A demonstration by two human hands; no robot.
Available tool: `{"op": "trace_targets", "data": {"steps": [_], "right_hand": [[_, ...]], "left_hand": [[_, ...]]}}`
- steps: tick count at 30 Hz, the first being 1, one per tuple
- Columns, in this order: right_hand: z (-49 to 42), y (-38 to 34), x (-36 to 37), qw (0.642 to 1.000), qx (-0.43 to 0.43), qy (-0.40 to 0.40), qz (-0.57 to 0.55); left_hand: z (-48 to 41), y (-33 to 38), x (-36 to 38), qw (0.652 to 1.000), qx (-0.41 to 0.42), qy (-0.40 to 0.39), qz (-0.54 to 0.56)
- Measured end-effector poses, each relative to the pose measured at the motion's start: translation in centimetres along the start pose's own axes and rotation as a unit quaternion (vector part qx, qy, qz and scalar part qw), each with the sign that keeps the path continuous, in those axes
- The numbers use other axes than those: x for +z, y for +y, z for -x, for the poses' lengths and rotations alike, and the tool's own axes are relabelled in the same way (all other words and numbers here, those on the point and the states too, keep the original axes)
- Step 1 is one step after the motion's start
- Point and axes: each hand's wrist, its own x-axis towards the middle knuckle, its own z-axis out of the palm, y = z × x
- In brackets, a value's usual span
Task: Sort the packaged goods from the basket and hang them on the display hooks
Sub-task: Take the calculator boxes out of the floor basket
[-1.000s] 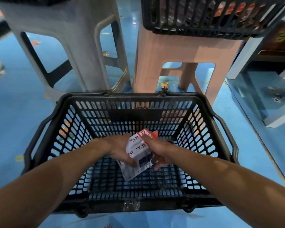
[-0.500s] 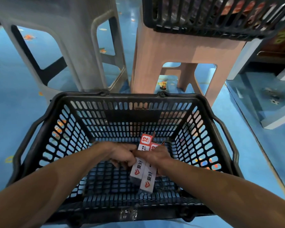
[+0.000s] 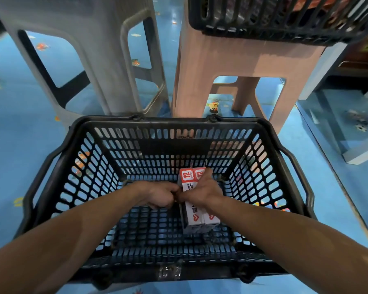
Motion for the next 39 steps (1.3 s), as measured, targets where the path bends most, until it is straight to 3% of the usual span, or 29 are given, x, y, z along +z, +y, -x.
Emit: {"op": "trace_targets", "data": {"steps": [6, 9, 14, 24, 28, 31, 39], "right_hand": [[1.3, -0.7, -3.2, 0.989, -0.079, 0.001, -0.122], [2.8, -1.3, -4.4, 0.968, -0.135, -0.040, -0.206], [5.8, -3.1, -6.7, 0.930, -0.223, -0.109, -0.271], [12.7, -9.4, -11.5, 0.931, -0.167, -0.135, -0.296], [19.0, -14.2, -15.5, 0.936, -0.112, -0.157, -0.294], [24.2, -18.5, -19.2, 0.940, -0.094, -0.179, -0.274], [35.5, -29.9, -29.8, 0.928, -0.071, -0.227, -0.285]], "left_hand": [[1.6, 0.1, -1.3, 0.980, 0.010, 0.118, 0.163], [4.1, -0.9, -2.6, 0.945, 0.017, 0.084, 0.315], [8.5, -0.8, -3.1, 0.881, 0.123, -0.013, 0.457], [19.3, 3.9, -7.0, 0.894, 0.087, 0.020, 0.440], [27.7, 6.7, -9.9, 0.912, 0.039, -0.011, 0.407], [34.3, 8.7, -12.6, 0.896, 0.019, -0.026, 0.443], [51.4, 16.6, -21.6, 0.892, 0.009, -0.064, 0.447]]}}
